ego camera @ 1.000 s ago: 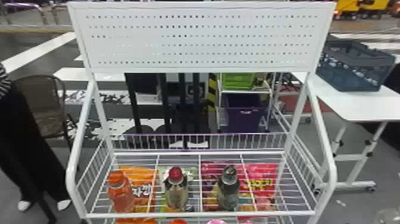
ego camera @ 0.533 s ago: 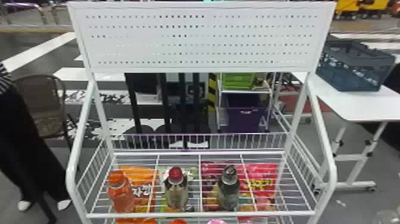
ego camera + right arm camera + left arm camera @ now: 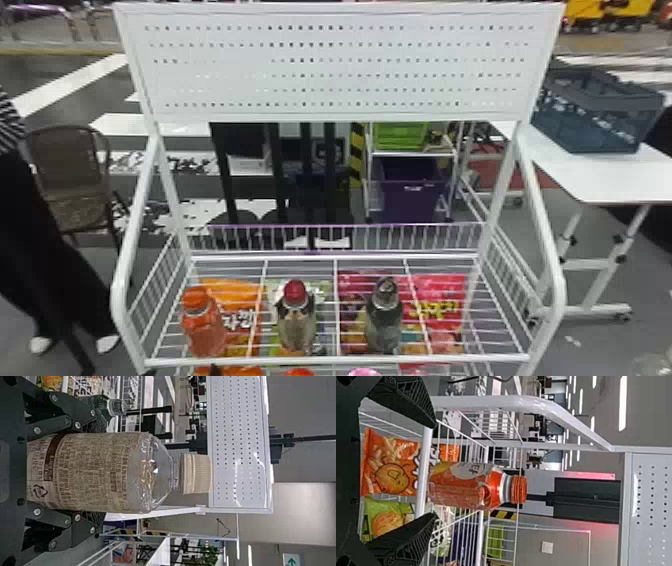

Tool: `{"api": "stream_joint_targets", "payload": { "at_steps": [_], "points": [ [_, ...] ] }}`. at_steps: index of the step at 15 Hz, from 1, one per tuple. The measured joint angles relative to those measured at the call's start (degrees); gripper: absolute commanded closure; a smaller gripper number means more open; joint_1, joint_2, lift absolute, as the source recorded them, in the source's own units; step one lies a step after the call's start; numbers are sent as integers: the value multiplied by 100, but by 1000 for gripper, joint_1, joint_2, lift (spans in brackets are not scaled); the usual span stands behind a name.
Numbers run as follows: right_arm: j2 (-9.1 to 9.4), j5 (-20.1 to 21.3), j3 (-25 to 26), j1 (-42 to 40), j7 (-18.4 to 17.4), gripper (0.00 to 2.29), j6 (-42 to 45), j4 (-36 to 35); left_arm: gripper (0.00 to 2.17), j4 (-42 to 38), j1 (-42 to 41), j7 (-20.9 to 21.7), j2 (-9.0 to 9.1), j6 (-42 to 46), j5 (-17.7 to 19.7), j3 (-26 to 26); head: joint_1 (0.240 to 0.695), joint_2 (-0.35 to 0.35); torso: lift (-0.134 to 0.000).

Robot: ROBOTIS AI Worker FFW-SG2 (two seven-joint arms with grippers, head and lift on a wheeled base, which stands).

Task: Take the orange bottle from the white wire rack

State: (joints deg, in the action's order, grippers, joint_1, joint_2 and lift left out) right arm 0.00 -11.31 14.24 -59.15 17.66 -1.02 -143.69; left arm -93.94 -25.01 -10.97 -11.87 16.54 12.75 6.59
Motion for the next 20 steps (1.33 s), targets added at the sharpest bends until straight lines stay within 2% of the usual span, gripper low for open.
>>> {"api": "stream_joint_targets", "payload": {
  "at_steps": [11,12,13,14,15,20],
  "points": [
    [0,5,89,102,0,1156,-212,43,117,1127,1522,-8,-26,-197,-109,351,499,0,0],
    [0,5,108,114,0,1156,-270,38,363,1237,1651,-30,-25,-206,-107,397,499,0,0],
    [0,6,121,124,0,1156,-319,29,907,1328,1751,-47,-22,-209,-107,436,499,0,0],
    [0,6,131,129,0,1156,-351,20,1683,1391,1807,-47,-18,-209,-102,457,499,0,0],
    [0,6,136,136,0,1156,-373,11,2115,1428,1832,-56,-12,-209,-87,463,499,0,0],
    [0,48,142,251,0,1156,-683,-49,2148,1303,1683,-159,-37,-209,-37,460,499,0,0]
  ]
}}
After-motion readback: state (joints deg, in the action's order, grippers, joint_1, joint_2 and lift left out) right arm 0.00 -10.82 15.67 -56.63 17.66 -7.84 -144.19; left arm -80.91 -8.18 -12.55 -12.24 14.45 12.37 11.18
